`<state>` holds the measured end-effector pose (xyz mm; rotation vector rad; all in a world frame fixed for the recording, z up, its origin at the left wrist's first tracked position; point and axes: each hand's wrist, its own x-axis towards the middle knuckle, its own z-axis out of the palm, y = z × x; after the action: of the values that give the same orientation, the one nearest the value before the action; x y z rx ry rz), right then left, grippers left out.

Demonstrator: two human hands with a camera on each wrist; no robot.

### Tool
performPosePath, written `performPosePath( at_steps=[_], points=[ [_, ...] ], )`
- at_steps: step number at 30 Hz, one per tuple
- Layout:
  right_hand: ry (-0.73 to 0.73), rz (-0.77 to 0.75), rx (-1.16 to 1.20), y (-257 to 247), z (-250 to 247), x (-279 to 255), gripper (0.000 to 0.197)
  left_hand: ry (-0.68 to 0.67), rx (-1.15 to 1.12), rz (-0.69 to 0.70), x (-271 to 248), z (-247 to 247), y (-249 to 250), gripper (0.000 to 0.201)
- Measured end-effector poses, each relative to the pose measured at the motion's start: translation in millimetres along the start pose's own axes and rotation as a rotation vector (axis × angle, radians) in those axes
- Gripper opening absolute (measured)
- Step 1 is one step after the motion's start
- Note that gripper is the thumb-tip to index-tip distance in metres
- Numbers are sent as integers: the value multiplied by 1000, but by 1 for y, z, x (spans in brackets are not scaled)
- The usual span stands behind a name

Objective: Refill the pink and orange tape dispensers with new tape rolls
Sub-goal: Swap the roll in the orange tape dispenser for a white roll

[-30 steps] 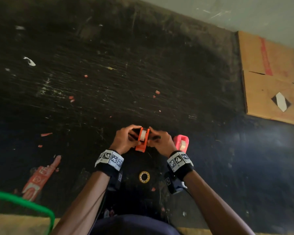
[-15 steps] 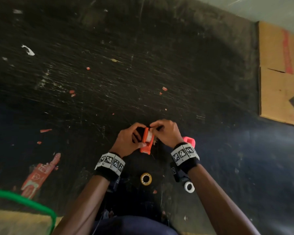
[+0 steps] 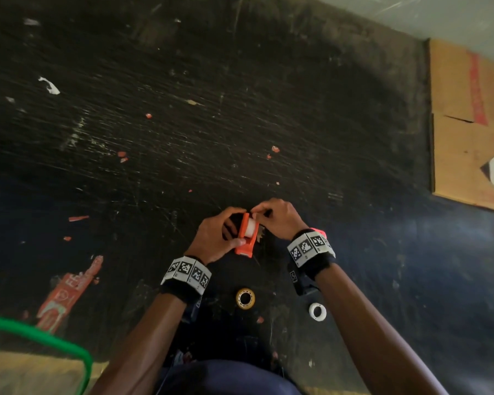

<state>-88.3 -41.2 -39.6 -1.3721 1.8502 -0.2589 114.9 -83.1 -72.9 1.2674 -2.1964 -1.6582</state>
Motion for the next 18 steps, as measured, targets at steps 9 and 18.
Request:
performPosePath(
  at_steps=[9,18],
  points=[
    [-5,-35,20,1,-4,-6,23,-13,-2,12,-1,-1,1,71],
    [85,-37,25,-4,-3,-14,5,5,-22,40,-2,-1,-2,71]
  ],
)
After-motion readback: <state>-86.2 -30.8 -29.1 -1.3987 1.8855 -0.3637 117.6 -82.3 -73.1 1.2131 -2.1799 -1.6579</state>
